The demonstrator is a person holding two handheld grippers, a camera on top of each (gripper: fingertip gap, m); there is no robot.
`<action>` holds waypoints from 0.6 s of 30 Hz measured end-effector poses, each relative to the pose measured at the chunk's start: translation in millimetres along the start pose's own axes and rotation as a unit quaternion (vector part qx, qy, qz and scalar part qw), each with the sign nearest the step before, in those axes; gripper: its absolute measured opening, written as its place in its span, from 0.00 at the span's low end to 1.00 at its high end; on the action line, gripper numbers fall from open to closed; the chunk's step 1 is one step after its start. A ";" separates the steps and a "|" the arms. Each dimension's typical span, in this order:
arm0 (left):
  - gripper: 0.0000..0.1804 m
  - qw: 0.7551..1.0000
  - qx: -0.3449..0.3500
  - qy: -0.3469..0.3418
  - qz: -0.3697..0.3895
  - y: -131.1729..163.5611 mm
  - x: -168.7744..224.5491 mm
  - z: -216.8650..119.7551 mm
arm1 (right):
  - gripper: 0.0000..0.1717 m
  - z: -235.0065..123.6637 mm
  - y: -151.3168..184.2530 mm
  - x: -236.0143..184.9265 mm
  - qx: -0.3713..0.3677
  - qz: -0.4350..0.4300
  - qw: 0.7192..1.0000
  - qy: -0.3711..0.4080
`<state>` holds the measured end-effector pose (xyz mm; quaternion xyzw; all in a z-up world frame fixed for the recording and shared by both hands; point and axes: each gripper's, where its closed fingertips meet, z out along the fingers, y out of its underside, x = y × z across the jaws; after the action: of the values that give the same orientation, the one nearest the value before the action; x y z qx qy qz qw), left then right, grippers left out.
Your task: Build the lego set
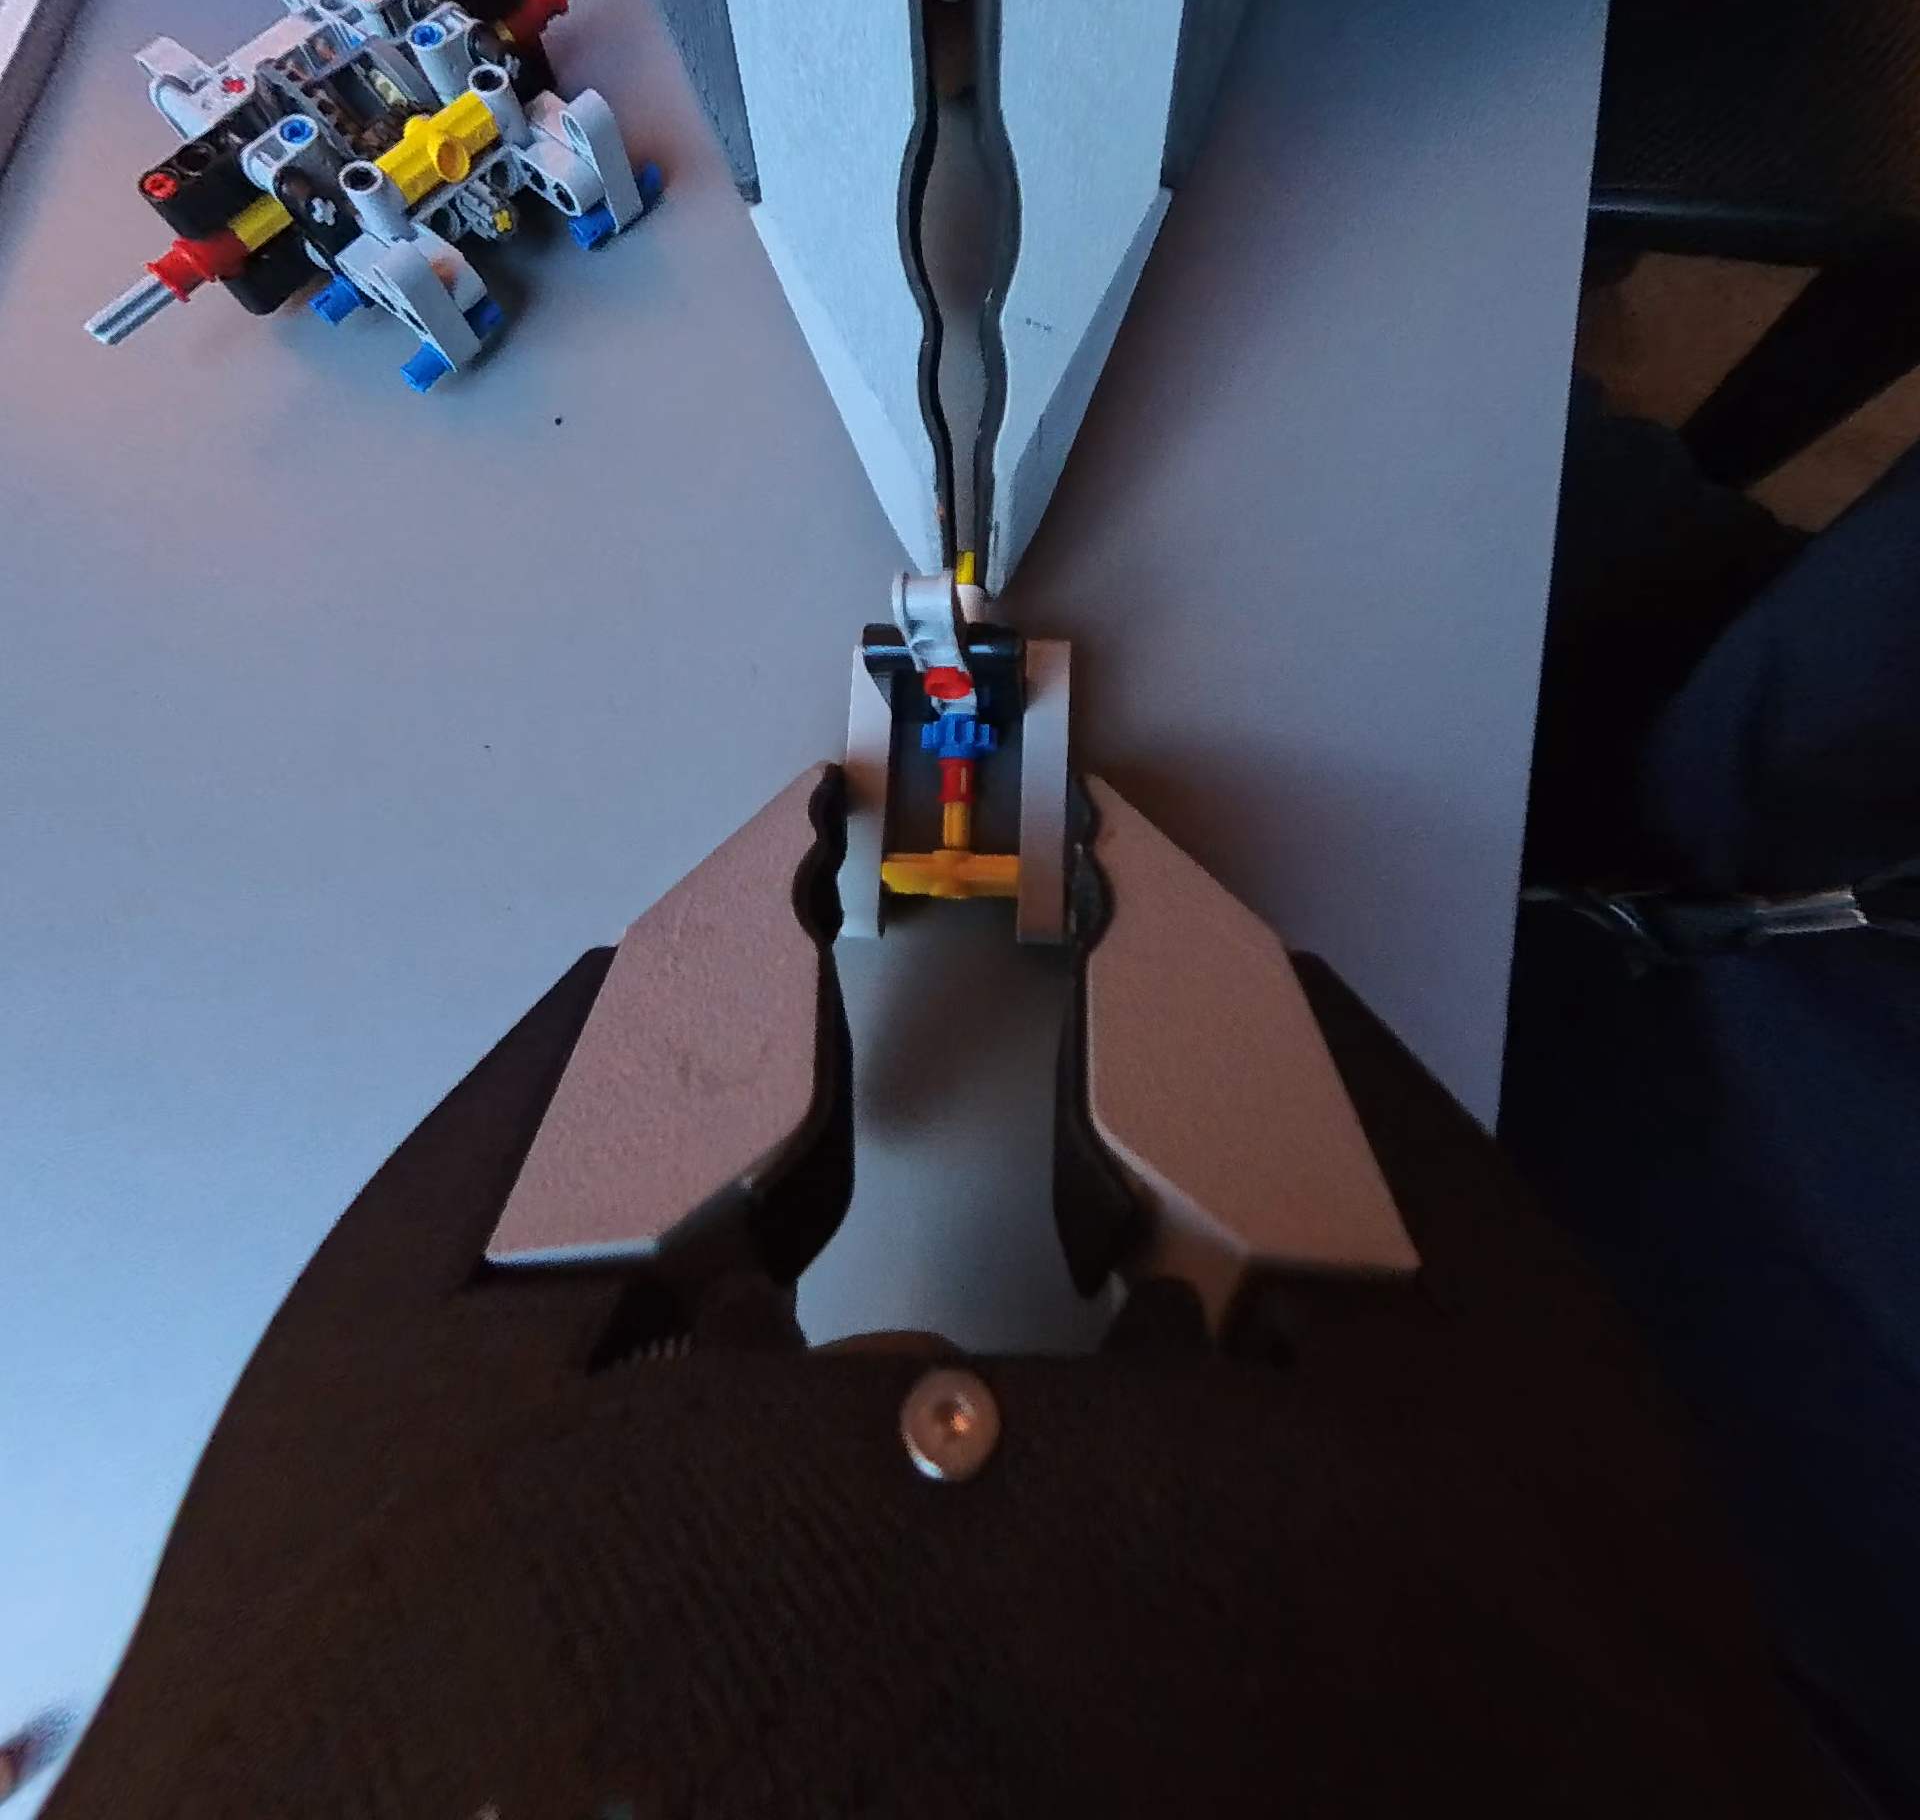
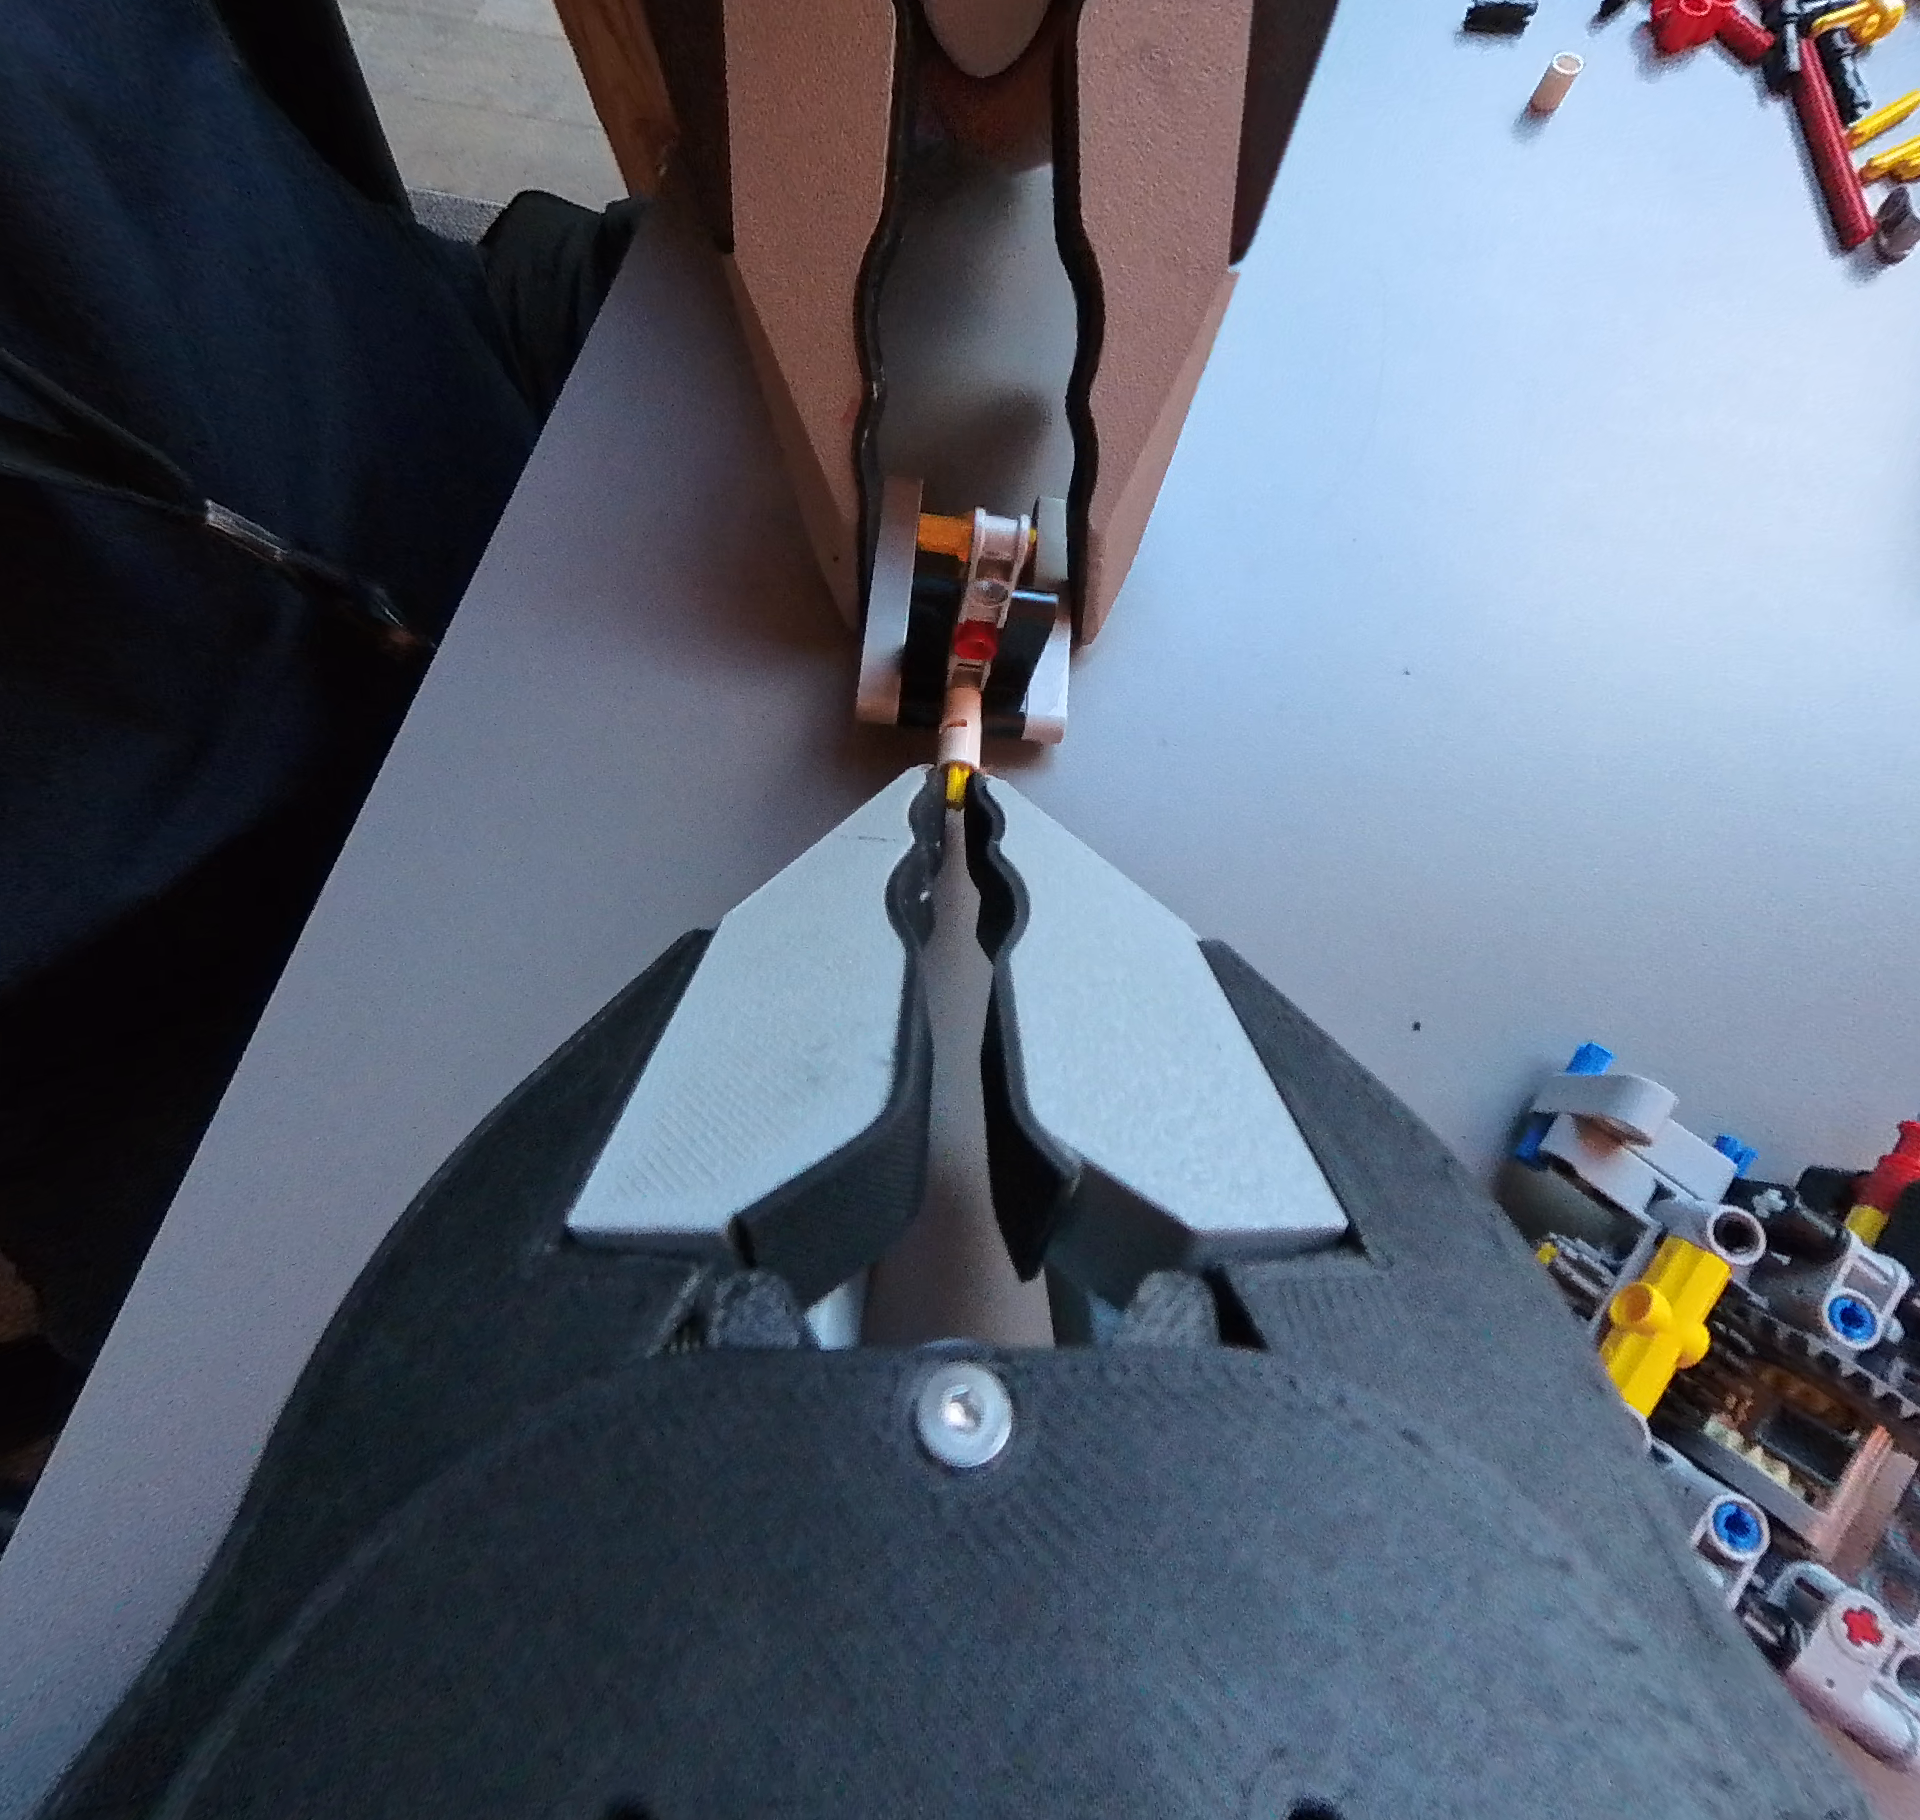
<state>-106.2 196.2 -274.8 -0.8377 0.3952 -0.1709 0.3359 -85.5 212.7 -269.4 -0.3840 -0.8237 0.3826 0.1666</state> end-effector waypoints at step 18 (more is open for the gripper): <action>0.22 1.000 0.014 -0.016 0.000 1.1 1.0 -1.7 | 0.00 -1.4 -2.4 -0.8 0.011 -0.003 1.000 0.002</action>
<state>-107.1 194.2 -274.3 -0.8355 0.3878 -0.1626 0.3536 -85.4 211.8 -266.6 -0.3799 -0.8204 0.3905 0.1734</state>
